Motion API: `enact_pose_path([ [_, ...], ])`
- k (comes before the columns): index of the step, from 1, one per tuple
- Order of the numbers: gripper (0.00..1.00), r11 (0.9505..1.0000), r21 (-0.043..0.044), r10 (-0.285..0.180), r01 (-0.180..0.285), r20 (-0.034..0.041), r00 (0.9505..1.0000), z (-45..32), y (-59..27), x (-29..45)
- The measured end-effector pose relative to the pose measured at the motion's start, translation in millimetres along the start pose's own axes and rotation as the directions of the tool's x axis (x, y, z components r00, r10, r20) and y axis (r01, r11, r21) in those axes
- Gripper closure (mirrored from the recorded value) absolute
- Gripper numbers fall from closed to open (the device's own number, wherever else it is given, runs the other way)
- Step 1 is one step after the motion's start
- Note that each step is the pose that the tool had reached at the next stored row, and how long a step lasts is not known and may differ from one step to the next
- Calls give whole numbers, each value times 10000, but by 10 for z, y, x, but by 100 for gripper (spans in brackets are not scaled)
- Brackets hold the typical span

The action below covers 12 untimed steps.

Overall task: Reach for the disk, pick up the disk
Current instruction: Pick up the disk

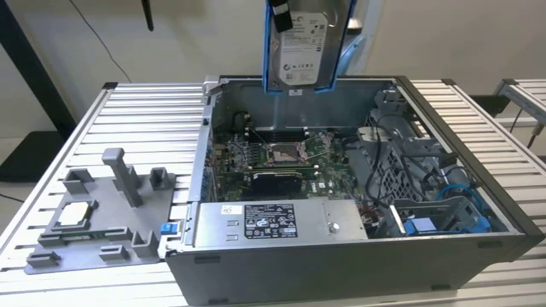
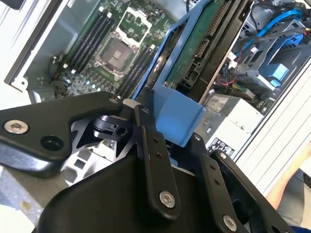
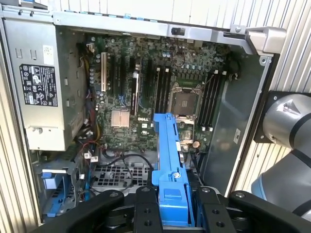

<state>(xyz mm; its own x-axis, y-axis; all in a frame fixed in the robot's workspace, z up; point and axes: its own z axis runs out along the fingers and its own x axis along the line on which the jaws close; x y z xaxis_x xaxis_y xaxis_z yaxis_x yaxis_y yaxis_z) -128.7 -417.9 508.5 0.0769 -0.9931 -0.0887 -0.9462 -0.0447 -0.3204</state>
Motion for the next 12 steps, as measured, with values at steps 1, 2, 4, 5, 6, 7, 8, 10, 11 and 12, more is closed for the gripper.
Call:
enact_pose_path([
  [1, 100, 10000, 0, 0, 0, -1, 10000, 1, -1, 8],
  [2, 100, 10000, 0, 0, 0, -1, 10000, 1, -2, 17],
  [4, 100, 10000, -1, 0, 0, -1, 10000, 3, -3, 33],
  [5, 100, 10000, 0, -1, 1, -2, 10000, 4, -4, 41],
  [6, 100, 10000, -1, -1, 1, -3, 10000, 4, -5, 50],
  [7, 100, 10000, 0, -1, 1, -2, 10000, 6, -6, 57],
  [8, 100, 10000, 0, -1, 1, -3, 10000, 6, -8, 66],
  [10, 100, 10000, 0, -1, 1, -4, 10000, 8, -10, 82],
  [11, 100, 10000, -1, -1, 1, -4, 10000, 9, -11, 90],
  [12, 100, 10000, -1, -1, 1, -4, 10000, 9, -12, 98],
])
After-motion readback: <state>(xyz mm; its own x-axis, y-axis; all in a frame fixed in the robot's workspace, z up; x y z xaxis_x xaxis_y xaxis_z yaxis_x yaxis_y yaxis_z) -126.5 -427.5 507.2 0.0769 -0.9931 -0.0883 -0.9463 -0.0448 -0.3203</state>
